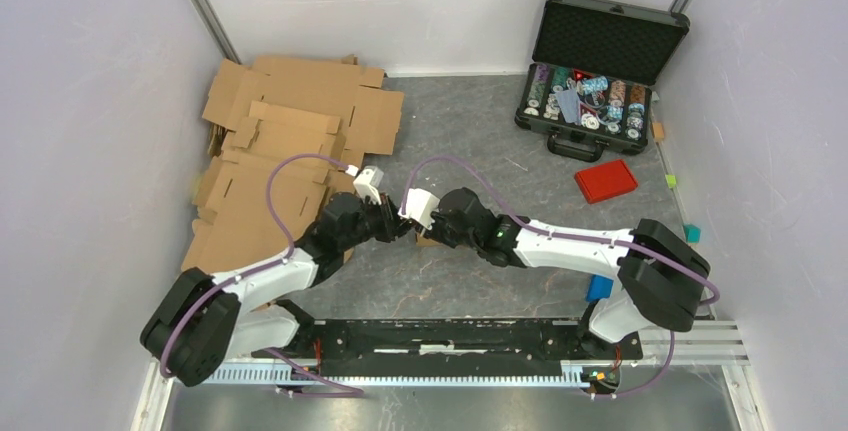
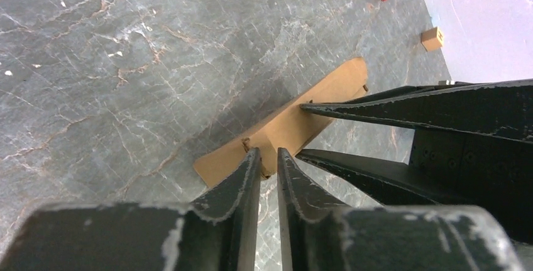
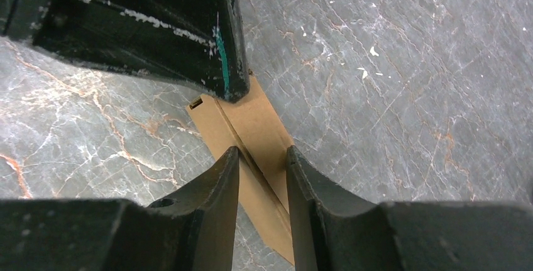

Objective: Fold the paper box
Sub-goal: Close the paper box at the center of the board.

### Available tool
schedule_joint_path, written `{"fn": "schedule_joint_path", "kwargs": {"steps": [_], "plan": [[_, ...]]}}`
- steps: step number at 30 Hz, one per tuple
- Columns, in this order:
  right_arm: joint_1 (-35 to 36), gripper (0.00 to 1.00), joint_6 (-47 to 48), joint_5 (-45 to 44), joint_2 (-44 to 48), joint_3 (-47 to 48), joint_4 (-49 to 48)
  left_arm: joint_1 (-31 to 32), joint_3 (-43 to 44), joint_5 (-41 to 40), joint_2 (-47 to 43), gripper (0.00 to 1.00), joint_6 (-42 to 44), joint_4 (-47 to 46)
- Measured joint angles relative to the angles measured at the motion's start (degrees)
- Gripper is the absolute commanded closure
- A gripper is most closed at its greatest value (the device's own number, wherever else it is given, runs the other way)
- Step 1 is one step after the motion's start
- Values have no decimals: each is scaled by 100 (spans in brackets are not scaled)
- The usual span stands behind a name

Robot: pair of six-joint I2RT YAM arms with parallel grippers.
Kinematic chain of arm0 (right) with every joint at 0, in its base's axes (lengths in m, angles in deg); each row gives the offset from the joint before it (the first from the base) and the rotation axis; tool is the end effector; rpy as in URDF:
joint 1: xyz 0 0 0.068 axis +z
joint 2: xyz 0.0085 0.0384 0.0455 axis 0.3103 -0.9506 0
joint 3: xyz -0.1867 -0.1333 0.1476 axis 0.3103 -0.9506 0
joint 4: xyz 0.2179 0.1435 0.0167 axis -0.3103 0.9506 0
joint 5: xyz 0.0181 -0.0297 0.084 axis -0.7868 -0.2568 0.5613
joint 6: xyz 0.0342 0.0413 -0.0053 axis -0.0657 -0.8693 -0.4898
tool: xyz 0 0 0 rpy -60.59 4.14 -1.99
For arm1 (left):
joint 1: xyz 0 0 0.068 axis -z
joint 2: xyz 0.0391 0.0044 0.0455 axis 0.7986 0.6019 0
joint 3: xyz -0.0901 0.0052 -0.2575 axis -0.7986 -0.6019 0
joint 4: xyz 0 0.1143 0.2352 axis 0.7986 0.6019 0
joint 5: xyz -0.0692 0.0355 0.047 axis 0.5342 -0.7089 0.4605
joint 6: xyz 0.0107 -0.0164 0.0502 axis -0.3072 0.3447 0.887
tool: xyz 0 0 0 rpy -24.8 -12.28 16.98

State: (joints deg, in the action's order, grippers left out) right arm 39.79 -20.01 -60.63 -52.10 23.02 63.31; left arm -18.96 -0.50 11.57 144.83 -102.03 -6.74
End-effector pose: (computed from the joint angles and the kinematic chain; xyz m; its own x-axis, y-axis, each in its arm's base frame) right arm 0.1727 0.2670 0.2041 -0.0969 -0.6473 -0.7560 -0.8448 0.4551 -0.2814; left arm 0.1854 -0.1355 0.1769 -0.6645 -0.2284 -0.7116 0.4206 0.6727 -0.6088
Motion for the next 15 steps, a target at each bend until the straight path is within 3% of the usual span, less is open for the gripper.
{"fn": "schedule_joint_path", "kwargs": {"steps": [3,8,13,15], "plan": [[15,64,-4,72,46,-59,-66,50,125,15,-275,58,17,542],[15,64,-37,116,101,-155,-195,107,345,-22,-748,57,181,1825],[15,64,-59,155,153,-256,-323,107,608,-140,-833,60,326,2535],[15,64,-70,181,175,-284,-348,107,691,-157,-758,50,341,2660]]}}
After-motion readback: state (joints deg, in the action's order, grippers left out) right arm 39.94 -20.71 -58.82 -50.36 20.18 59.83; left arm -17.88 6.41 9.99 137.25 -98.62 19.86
